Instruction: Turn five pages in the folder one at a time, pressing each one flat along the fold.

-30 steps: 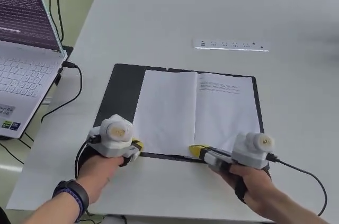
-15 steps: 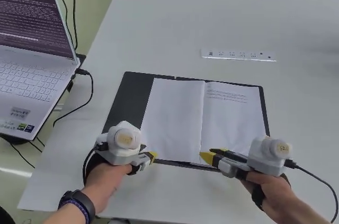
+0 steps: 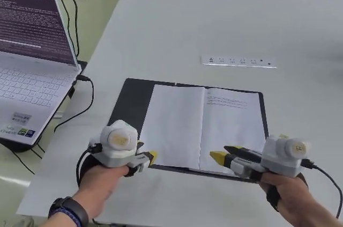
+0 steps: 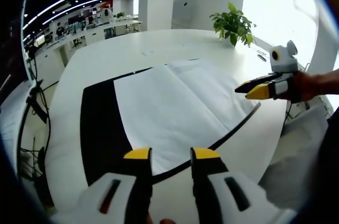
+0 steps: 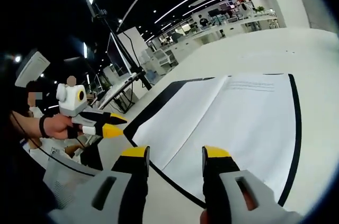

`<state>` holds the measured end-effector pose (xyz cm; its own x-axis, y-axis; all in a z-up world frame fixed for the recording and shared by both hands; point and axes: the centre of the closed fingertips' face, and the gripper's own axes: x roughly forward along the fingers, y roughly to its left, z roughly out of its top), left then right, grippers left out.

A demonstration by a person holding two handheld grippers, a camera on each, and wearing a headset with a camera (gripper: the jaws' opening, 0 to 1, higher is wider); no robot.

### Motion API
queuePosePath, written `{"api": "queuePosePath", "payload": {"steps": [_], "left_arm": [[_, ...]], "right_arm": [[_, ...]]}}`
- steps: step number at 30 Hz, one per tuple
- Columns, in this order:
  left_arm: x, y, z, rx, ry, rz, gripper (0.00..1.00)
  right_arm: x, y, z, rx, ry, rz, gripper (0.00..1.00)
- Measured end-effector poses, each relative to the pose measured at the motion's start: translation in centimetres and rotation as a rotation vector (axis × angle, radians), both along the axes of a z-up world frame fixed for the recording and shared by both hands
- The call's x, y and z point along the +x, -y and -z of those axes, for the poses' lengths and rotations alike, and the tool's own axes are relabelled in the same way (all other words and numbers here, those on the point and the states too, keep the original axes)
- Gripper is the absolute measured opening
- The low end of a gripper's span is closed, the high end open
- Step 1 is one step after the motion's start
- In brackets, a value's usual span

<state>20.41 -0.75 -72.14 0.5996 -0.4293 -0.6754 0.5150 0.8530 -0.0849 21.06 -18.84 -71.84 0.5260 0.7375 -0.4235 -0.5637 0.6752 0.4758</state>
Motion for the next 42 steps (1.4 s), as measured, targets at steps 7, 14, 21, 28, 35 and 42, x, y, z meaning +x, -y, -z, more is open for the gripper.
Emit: {"api": "queuePosePath", "payload": {"steps": [7,14,21,28,35,42], "left_arm": [[-0.1,0.4,-1.8,-0.007,0.031,0.017,0.31],[-0.2,0.3,-3.6,-0.014,0.061,0.028,0.36],[0.0,-0.3,-5.6,-0.027,0.101,0.021,0.4],[0.0,-0.9,-7.3,-0.028,0.134,0.038,0.45],[-0.8,-1.6,-8.4,-0.035,0.152,0.04,0.52],[-1.3,-2.9,-9.4,-0.032,0.171,0.009,0.56]], "right_arm": [[0.4,2.8,-1.8,-0.007,0.044,0.041,0.42],[0.5,5.4,-3.6,-0.018,0.092,0.09,0.46],[-0.1,7.3,-4.5,-0.048,0.115,0.118,0.5],[-0.6,8.8,-5.9,-0.092,0.149,0.13,0.55],[-1.1,10.7,-7.7,-0.1,0.184,0.181,0.59],[-2.5,11.6,-7.9,-0.114,0.183,0.204,0.64]]}}
